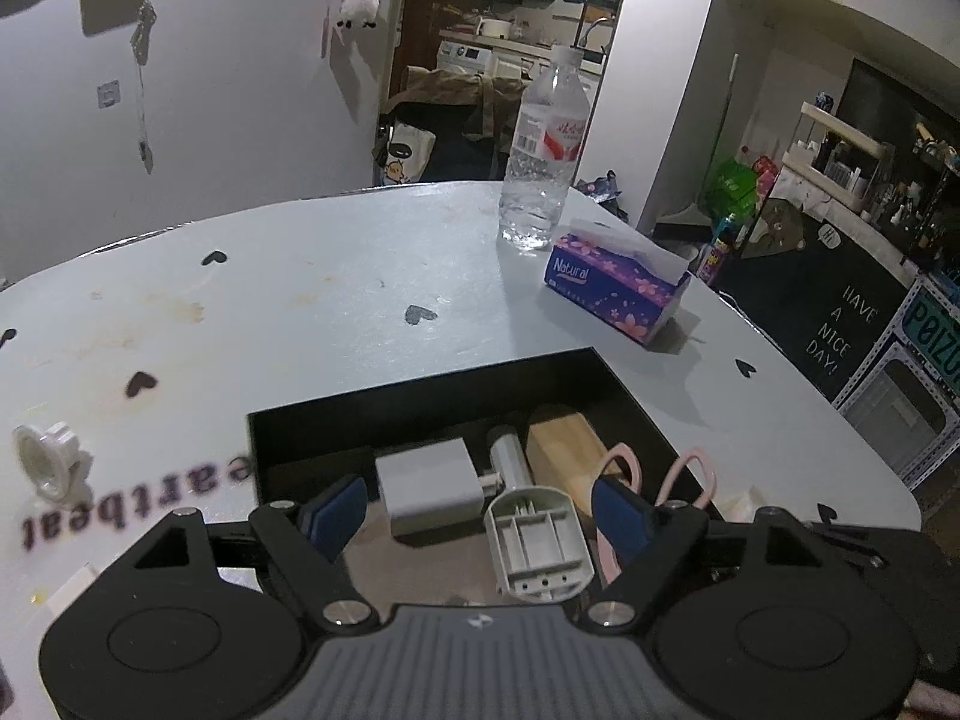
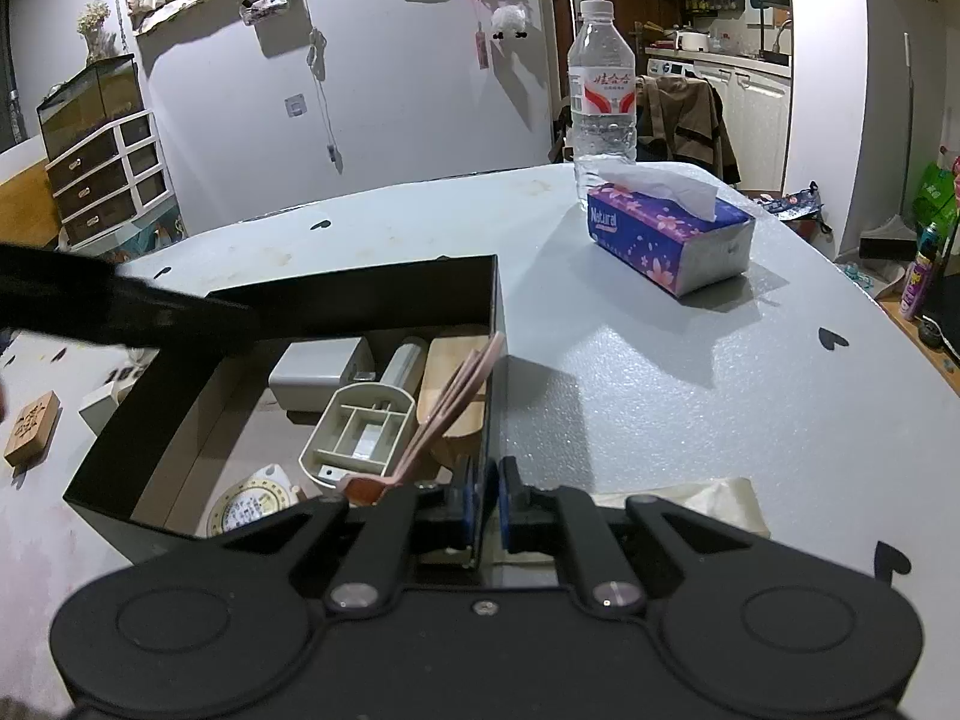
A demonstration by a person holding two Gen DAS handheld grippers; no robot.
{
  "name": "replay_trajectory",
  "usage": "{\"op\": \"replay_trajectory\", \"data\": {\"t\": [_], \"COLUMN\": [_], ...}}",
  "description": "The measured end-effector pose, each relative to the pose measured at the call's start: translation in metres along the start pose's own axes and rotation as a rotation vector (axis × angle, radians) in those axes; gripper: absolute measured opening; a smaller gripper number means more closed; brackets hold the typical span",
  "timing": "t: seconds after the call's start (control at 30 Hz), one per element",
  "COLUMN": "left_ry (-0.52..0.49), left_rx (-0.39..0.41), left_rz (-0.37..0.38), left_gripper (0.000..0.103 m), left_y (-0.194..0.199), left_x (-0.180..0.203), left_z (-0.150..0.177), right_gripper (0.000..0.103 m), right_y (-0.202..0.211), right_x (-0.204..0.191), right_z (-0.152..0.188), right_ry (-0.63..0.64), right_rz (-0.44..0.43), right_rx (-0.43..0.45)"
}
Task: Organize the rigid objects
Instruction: 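Move the left gripper to the square engraved wooden block and grasp it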
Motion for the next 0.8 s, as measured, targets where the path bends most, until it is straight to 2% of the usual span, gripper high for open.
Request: {"op": "replay_trajectory", "data": {"t": [0.1, 0.43, 0.8], "left_ry": [0.003, 0.031, 0.112], "left_rx": [0.022, 0.095, 0.165], "left_rz": [-0.002, -0.023, -0.124], "left_gripper": [0.091, 0.102, 0.103], "left_y": [0.015, 0.060, 0.089], "left_x": [-0.002, -0.021, -0.067], "left_z": [0.005, 0.028, 0.061], "right_gripper": [0.008, 0.008, 0.008], "right_y": [0.000, 0.001, 0.003], "right_x": [0.000, 0.000, 0.000], "right_z": [0.000, 0.000, 0.000], "right_ry": [-0.001, -0.004, -0.004], "right_rz": [0.000, 0.007, 0.006], "right_rx": [0.000, 0.000, 0.005]}}
Point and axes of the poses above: each gripper's, at about its wrist camera, not at the fingertips, and y roughly against the way its jaws point, x to its right, z to its underside, the point moved 6 cm from there along -y, roughly the way its jaws point, and after that the axes turned 10 degrees about y, right-handed, at the moved point
